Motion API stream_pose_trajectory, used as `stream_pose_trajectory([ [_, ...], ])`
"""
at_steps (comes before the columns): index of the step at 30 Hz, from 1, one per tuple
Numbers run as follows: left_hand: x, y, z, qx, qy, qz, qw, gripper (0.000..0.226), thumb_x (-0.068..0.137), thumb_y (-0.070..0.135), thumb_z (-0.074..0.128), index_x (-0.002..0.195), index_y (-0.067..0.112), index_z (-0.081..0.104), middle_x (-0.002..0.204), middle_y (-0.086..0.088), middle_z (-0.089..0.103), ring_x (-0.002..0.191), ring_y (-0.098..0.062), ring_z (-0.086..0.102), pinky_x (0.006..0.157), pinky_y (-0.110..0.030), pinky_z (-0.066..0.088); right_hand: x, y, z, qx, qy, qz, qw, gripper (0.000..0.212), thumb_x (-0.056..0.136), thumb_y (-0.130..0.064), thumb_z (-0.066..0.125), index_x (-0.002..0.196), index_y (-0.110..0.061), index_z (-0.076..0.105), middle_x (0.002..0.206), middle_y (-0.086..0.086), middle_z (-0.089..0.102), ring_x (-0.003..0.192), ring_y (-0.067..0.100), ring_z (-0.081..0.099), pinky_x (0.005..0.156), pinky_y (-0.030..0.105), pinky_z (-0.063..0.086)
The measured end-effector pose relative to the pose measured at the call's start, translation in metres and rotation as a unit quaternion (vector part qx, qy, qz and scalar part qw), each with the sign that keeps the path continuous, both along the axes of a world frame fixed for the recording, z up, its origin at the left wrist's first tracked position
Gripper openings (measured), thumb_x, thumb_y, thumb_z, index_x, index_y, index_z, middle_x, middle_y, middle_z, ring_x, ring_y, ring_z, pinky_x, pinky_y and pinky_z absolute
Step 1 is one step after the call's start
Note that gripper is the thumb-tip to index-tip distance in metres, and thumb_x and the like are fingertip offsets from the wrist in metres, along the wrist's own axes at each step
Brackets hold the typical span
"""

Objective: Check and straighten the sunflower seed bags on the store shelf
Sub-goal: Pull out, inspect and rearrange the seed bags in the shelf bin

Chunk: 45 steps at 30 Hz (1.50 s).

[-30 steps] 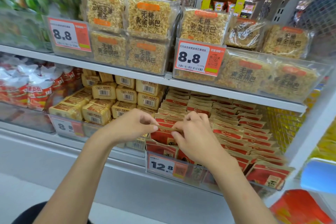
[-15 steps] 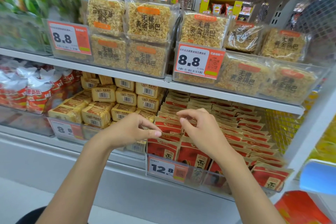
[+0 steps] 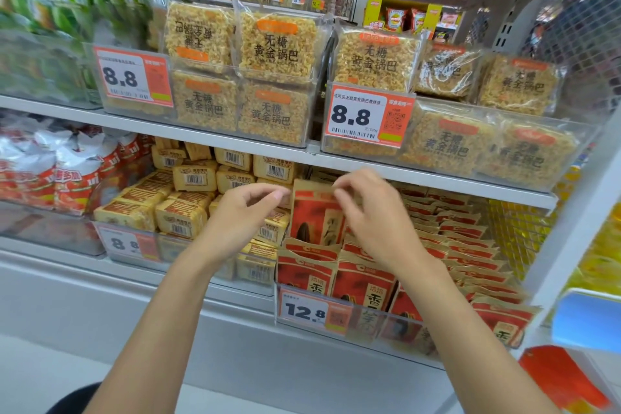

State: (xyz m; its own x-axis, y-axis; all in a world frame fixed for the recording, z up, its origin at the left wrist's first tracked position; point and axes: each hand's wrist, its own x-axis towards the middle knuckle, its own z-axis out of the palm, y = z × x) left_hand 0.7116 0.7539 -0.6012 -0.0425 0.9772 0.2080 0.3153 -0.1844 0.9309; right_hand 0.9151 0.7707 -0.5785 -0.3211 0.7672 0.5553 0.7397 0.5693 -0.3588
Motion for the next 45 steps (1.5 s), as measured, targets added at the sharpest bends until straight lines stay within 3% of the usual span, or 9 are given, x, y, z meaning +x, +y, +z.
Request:
stream_pose_trajectory([
  [3, 0.01, -0.008, 0.009, 0.05, -0.031, -0.082, 0.995, 0.026, 0.1, 0.031, 0.05, 0.121, 0.032, 0.065, 0.114, 0.02, 0.071, 0.107, 0.005, 0.063, 0.082, -0.01, 0.05, 0.005, -0.018, 0.017, 0.095, 0.161, 0.039, 0.982, 0.01, 0.1, -0.014, 0.052, 0.102, -0.015, 0.062, 0.095, -0.008, 0.058, 0.088, -0.001, 0.053, 0.078, 0.012, 0.041],
  [6, 0.025, -0.013, 0.017, 0.091, -0.067, -0.148, 0.983, 0.039, 0.097, 0.036, 0.043, 0.124, 0.019, 0.065, 0.114, 0.006, 0.073, 0.106, -0.008, 0.068, 0.086, -0.02, 0.054, 0.006, -0.025, 0.021, 0.135, 0.247, 0.044, 0.959, 0.011, 0.099, -0.011, 0.053, 0.102, -0.017, 0.062, 0.093, -0.013, 0.059, 0.087, -0.001, 0.056, 0.077, 0.013, 0.044],
  [13, 0.054, -0.01, 0.016, 0.151, -0.129, -0.02, 0.98, 0.031, 0.09, 0.042, 0.053, 0.101, 0.018, 0.07, 0.091, 0.003, 0.076, 0.083, -0.011, 0.072, 0.07, -0.028, 0.058, 0.003, -0.023, 0.022, -0.041, 0.461, 0.057, 0.885, 0.018, 0.099, -0.021, 0.055, 0.117, -0.025, 0.056, 0.098, -0.005, 0.07, 0.092, 0.003, 0.067, 0.075, 0.018, 0.054],
  [19, 0.062, -0.009, 0.014, 0.122, -0.159, 0.037, 0.979, 0.038, 0.098, 0.044, 0.049, 0.091, 0.014, 0.071, 0.084, -0.006, 0.076, 0.079, -0.027, 0.072, 0.076, -0.052, 0.058, -0.001, -0.023, 0.011, -0.194, 0.407, 0.087, 0.888, 0.037, 0.103, -0.04, 0.036, 0.105, -0.022, 0.068, 0.093, -0.011, 0.075, 0.085, 0.002, 0.07, 0.068, 0.012, 0.051],
  [23, 0.071, -0.011, 0.005, 0.068, -0.144, 0.043, 0.986, 0.04, 0.101, 0.042, 0.046, 0.088, 0.012, 0.069, 0.075, -0.007, 0.073, 0.072, -0.03, 0.069, 0.066, -0.038, 0.056, -0.005, -0.028, -0.004, -0.222, 0.416, 0.051, 0.88, 0.039, 0.1, -0.046, 0.04, 0.104, -0.015, 0.064, 0.09, 0.004, 0.075, 0.08, 0.02, 0.073, 0.071, 0.035, 0.058],
  [29, 0.077, -0.014, 0.003, 0.072, -0.122, 0.061, 0.988, 0.06, 0.098, 0.055, 0.039, 0.088, 0.002, 0.067, 0.08, -0.021, 0.069, 0.076, -0.039, 0.065, 0.073, -0.051, 0.051, -0.007, -0.034, -0.012, -0.192, 0.387, 0.042, 0.901, 0.037, 0.099, -0.046, 0.044, 0.093, -0.015, 0.064, 0.077, 0.001, 0.072, 0.068, 0.015, 0.068, 0.062, 0.03, 0.053],
  [33, 0.08, -0.014, 0.0, 0.106, -0.083, 0.043, 0.99, 0.046, 0.102, 0.042, 0.042, 0.082, 0.01, 0.068, 0.074, -0.012, 0.071, 0.065, -0.024, 0.066, 0.061, -0.034, 0.05, -0.004, -0.036, -0.012, -0.19, 0.388, 0.029, 0.901, 0.055, 0.097, -0.053, 0.039, 0.087, -0.006, 0.064, 0.078, 0.013, 0.072, 0.073, 0.031, 0.069, 0.07, 0.045, 0.054],
  [39, 0.077, -0.013, -0.002, 0.122, -0.073, 0.025, 0.99, 0.043, 0.104, 0.036, 0.041, 0.079, 0.012, 0.068, 0.068, -0.009, 0.069, 0.059, -0.014, 0.064, 0.056, -0.023, 0.047, -0.006, -0.034, -0.016, -0.134, 0.353, 0.0, 0.926, 0.046, 0.102, -0.042, 0.037, 0.07, -0.016, 0.057, 0.068, 0.011, 0.067, 0.061, 0.025, 0.064, 0.058, 0.035, 0.048],
  [45, 0.072, -0.011, -0.002, 0.128, -0.09, 0.093, 0.983, 0.052, 0.103, 0.04, 0.043, 0.073, 0.001, 0.06, 0.061, -0.014, 0.062, 0.055, -0.018, 0.055, 0.057, -0.033, 0.043, -0.003, -0.035, -0.009, -0.257, 0.354, 0.084, 0.895, 0.046, 0.097, -0.049, 0.041, 0.096, -0.01, 0.066, 0.085, 0.005, 0.075, 0.076, 0.019, 0.073, 0.069, 0.031, 0.057],
])
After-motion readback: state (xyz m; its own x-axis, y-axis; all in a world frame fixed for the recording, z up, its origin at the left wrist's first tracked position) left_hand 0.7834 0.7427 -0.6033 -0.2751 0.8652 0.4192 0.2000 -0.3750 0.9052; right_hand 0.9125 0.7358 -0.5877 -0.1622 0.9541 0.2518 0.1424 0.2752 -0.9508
